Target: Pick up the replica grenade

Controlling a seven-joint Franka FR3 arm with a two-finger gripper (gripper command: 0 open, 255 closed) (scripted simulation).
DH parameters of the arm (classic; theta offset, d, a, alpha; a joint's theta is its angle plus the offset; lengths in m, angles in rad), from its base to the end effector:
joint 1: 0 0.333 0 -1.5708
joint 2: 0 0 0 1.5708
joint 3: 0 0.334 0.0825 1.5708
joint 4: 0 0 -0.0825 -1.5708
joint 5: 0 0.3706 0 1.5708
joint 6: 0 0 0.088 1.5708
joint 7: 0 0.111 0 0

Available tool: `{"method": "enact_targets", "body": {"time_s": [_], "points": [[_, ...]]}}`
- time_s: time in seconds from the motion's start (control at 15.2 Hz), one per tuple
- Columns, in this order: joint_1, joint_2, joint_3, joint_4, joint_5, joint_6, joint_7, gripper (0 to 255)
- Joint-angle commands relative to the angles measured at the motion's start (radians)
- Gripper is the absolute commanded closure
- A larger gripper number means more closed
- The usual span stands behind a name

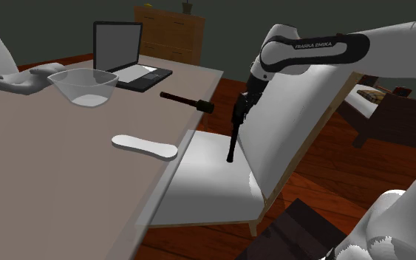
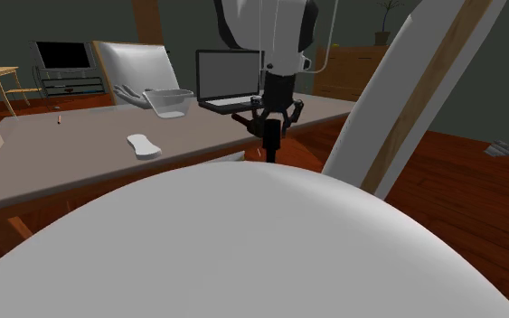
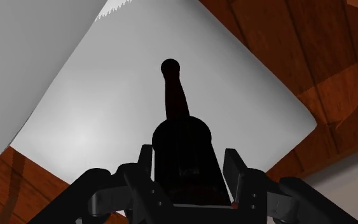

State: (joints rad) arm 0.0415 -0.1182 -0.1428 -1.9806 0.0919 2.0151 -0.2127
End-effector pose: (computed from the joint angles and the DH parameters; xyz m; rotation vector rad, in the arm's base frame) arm 0.5230 -0.0505 0.5502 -3.0511 -0.1189 -0.2530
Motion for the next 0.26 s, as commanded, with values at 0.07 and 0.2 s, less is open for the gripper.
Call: {"method": "enact_targets", "body": {"time_s": [0.07, 0.2], "points": [[0.000, -0.003, 0.000, 0.037, -0.002, -0.040, 0.004, 255], [0.000, -0.003, 0.000, 0.039, -0.002, -0.042, 0.004, 255]]}}
